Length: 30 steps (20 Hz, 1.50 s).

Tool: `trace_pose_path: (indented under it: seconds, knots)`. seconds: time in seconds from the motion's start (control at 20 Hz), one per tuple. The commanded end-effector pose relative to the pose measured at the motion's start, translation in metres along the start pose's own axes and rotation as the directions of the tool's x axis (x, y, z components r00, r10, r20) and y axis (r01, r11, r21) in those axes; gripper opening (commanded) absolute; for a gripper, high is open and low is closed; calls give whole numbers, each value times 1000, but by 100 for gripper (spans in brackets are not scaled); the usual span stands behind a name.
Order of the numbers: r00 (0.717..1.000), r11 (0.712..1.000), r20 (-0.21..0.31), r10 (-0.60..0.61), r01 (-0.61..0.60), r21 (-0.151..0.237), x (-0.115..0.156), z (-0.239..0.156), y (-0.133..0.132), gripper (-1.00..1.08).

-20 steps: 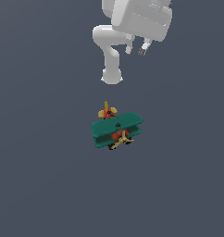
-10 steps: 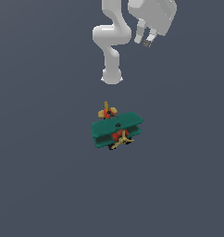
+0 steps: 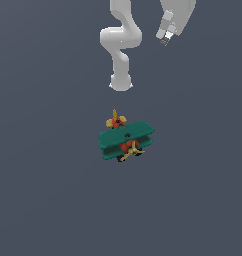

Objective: Pick up the object and move it to a goal position.

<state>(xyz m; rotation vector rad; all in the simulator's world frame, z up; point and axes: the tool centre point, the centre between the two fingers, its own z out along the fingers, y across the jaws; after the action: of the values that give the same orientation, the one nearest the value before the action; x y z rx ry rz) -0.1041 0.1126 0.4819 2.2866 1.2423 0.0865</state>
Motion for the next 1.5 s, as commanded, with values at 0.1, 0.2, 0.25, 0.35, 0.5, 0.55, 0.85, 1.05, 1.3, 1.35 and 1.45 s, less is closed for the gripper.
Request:
trace_pose_path:
  seconds: [0.1,0.2,0.25,0.35,0.5,0.55,0.85,1.05,1.3,1.35,1.45]
  knots:
    - [996,996,40,-83,84,-43,5,-8,-5,28]
    - [991,991,60,-118,122,-59,7,-10,-8,28]
    - [988,988,71,-136,141,-66,9,-11,-9,28]
    - [981,981,94,-171,179,-80,11,-14,-11,28]
    - [966,967,131,-223,236,-97,15,-16,-16,28]
    - [960,962,144,-240,255,-101,17,-17,-17,28]
    - [914,922,226,-337,369,-117,26,-18,-26,28]
    - [873,889,283,-397,442,-116,33,-17,-33,28]
    - [809,842,356,-467,530,-100,41,-12,-41,28]
    - [795,832,370,-481,547,-96,43,-11,-43,28]
    - [765,810,399,-506,580,-84,47,-9,-46,28]
